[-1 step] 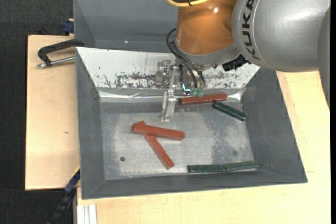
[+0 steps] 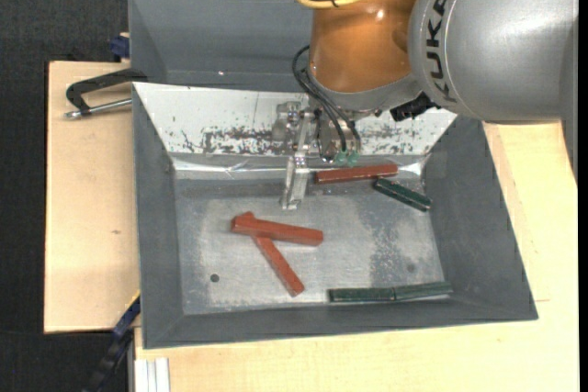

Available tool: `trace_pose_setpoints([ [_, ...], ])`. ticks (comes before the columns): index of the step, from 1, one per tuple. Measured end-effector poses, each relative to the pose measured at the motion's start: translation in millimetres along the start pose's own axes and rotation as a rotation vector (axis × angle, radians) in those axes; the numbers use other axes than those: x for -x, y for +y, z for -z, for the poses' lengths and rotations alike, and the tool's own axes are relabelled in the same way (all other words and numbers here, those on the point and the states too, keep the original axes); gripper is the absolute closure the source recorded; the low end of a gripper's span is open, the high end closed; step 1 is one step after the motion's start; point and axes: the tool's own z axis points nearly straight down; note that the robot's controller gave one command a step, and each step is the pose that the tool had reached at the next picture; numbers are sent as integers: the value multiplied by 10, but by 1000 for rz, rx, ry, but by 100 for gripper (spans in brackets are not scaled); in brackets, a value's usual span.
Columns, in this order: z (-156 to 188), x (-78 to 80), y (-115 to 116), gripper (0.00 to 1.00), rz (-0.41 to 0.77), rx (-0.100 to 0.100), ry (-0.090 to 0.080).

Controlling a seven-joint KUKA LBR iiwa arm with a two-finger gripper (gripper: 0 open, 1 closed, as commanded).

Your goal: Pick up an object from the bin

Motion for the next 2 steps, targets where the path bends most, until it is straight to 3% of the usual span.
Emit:
trace_pose_setpoints([
  [2, -1188, -115, -35, 0, -113, -1, 5],
])
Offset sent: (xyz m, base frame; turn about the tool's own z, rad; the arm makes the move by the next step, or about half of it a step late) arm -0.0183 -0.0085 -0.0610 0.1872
